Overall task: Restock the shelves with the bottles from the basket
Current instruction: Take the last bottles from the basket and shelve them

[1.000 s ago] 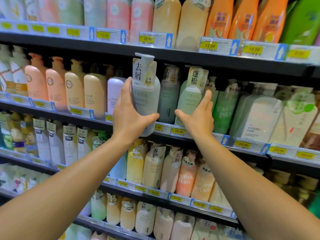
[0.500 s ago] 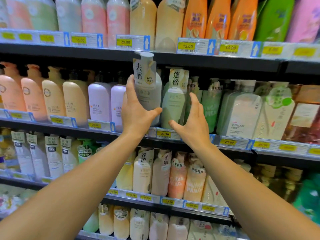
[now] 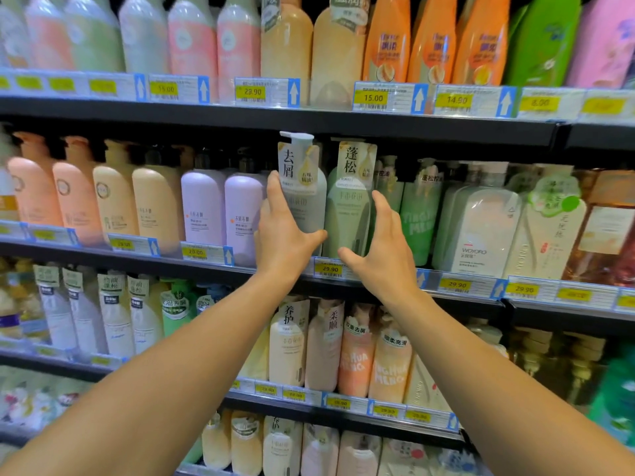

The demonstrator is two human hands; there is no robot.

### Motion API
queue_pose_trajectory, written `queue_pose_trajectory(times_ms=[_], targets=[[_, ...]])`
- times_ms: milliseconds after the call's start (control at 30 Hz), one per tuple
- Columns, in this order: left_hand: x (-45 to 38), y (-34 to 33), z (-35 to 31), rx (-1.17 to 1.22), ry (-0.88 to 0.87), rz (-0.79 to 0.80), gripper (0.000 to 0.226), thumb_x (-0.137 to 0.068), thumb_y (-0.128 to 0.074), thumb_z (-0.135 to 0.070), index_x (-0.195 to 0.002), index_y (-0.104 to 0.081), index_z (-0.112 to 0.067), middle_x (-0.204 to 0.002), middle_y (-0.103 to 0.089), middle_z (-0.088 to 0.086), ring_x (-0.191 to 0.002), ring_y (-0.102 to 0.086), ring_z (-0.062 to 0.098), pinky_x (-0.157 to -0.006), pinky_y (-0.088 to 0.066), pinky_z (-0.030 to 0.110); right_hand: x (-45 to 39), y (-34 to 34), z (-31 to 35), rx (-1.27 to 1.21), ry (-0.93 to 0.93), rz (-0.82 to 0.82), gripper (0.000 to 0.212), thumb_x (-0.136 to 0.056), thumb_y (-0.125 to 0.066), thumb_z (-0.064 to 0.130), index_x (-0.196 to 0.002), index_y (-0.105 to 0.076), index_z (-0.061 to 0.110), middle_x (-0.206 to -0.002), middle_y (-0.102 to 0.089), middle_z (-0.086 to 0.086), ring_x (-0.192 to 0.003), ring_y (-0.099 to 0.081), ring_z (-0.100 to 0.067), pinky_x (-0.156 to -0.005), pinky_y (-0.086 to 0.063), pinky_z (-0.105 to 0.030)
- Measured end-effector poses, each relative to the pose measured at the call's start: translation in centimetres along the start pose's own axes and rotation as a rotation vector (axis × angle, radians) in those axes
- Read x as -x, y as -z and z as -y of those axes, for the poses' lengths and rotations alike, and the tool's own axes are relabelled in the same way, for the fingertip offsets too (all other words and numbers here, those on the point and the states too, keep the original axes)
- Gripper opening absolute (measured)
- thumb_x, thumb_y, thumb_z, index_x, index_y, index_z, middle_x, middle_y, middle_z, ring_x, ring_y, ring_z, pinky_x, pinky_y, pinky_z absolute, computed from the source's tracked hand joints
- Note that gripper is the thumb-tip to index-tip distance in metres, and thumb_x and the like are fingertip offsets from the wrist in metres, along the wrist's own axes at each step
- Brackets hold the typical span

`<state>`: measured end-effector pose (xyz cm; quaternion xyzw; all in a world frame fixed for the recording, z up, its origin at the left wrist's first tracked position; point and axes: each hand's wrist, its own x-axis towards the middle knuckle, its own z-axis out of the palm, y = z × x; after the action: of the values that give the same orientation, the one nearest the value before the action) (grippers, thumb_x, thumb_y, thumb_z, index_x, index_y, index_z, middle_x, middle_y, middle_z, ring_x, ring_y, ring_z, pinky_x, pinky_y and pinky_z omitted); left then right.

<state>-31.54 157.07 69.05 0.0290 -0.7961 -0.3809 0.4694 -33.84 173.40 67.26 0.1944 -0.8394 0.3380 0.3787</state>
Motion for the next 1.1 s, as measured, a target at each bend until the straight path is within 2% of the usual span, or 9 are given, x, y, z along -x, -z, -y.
queue_pose_trajectory(times_ms=[67, 133, 267, 367, 433, 533, 700, 1000, 1100], targets=[[0.1, 0.1, -0.1, -0.017, -0.002, 0.016, 0.121, -0.065, -0.088, -0.034, -0.152, -0.004, -0.035, -0.138, -0.046, 0.001, -0.122, -0.050, 0.021, -0.091, -0.047, 0.037, -0.2, -0.1, 0.2, -0.002, 0.003, -0.006, 0.103, -0.077, -0.079, 0.042, -0.151, -0.007, 0.038, -0.147, -0.032, 0.007, -0.123, -0.049, -0.017, -0.079, -0.051, -0.038], [0.0, 0.2, -0.3, -0.033, 0.014, 0.026, 0.121, -0.066, -0.088, -0.035, -0.152, -0.003, -0.034, -0.138, -0.046, 0.001, -0.122, -0.051, 0.023, -0.094, -0.050, 0.044, -0.4, -0.3, 0.5, -0.015, 0.003, -0.018, 0.103, -0.076, -0.078, 0.042, -0.150, -0.007, 0.038, -0.146, -0.033, 0.006, -0.121, -0.049, -0.018, -0.078, -0.051, -0.038], [0.1, 0.6, -0.3, 0.026, 0.144, -0.030, 0.117, -0.067, -0.086, -0.035, -0.150, -0.005, -0.036, -0.135, -0.047, 0.003, -0.119, -0.053, 0.026, -0.089, -0.052, 0.049, -1.0, -0.4, 0.9, -0.027, 0.001, -0.040, 0.101, -0.076, -0.079, 0.041, -0.149, -0.008, 0.040, -0.147, -0.032, 0.007, -0.123, -0.049, -0.018, -0.076, -0.046, -0.034], [-0.3, 0.8, -0.5, 0.006, 0.181, -0.018, 0.115, -0.067, -0.086, -0.036, -0.149, -0.005, -0.035, -0.133, -0.047, 0.004, -0.115, -0.055, 0.032, -0.089, -0.052, 0.052, -1.2, -0.3, 0.9, -0.013, -0.002, -0.035, 0.101, -0.077, -0.078, 0.041, -0.149, -0.009, 0.038, -0.147, -0.031, 0.007, -0.124, -0.047, -0.017, -0.078, -0.048, -0.035], [-0.4, 0.6, -1.0, -0.049, 0.162, 0.007, 0.116, -0.069, -0.086, -0.036, -0.150, -0.002, -0.035, -0.137, -0.041, 0.004, -0.115, -0.054, 0.034, -0.089, -0.048, 0.048, -1.2, -0.4, 1.0, -0.010, -0.009, -0.035, 0.100, -0.077, -0.078, 0.042, -0.149, -0.009, 0.038, -0.148, -0.030, 0.007, -0.125, -0.046, -0.017, -0.080, -0.051, -0.038], [-0.7, -0.2, -1.7, -0.152, 0.127, 0.044, 0.116, -0.071, -0.085, -0.036, -0.152, -0.003, -0.030, -0.140, -0.031, 0.005, -0.111, -0.055, 0.038, -0.081, -0.047, 0.047, -1.2, -0.5, 1.3, -0.005, -0.008, -0.045, 0.098, -0.078, -0.078, 0.042, -0.149, -0.011, 0.036, -0.147, -0.029, 0.007, -0.124, -0.045, -0.016, -0.080, -0.051, -0.037], [-1.5, -0.7, -1.8, -0.235, 0.137, 0.065, 0.116, -0.070, -0.086, -0.039, -0.153, -0.007, -0.025, -0.139, -0.033, 0.008, -0.119, -0.043, 0.036, -0.078, -0.045, 0.045, -1.1, -0.5, 1.0, 0.000, -0.021, -0.054, 0.097, -0.078, -0.078, 0.042, -0.149, -0.013, 0.034, -0.145, -0.029, 0.005, -0.123, -0.046, -0.016, -0.078, -0.048, -0.033], [-1.2, 0.0, -1.5, -0.310, 0.071, 0.112, 0.120, -0.072, -0.083, -0.045, -0.155, 0.002, -0.027, -0.135, -0.035, 0.009, -0.117, -0.044, 0.034, -0.080, -0.047, 0.046, -0.4, -0.2, 1.4, 0.030, -0.006, 0.012, 0.097, -0.079, -0.078, 0.039, -0.150, -0.013, 0.034, -0.147, -0.029, 0.006, -0.124, -0.046, -0.018, -0.084, -0.053, -0.040], [-0.9, 0.4, -1.5, -0.321, 0.049, 0.134, 0.118, -0.074, -0.081, -0.046, -0.155, 0.003, -0.028, -0.137, -0.036, 0.007, -0.117, -0.046, 0.033, -0.075, -0.046, 0.045, -0.1, 0.2, 1.5, 0.063, -0.001, 0.023, 0.098, -0.079, -0.078, 0.039, -0.151, -0.012, 0.033, -0.149, -0.027, 0.005, -0.124, -0.045, -0.020, -0.085, -0.053, -0.041]])
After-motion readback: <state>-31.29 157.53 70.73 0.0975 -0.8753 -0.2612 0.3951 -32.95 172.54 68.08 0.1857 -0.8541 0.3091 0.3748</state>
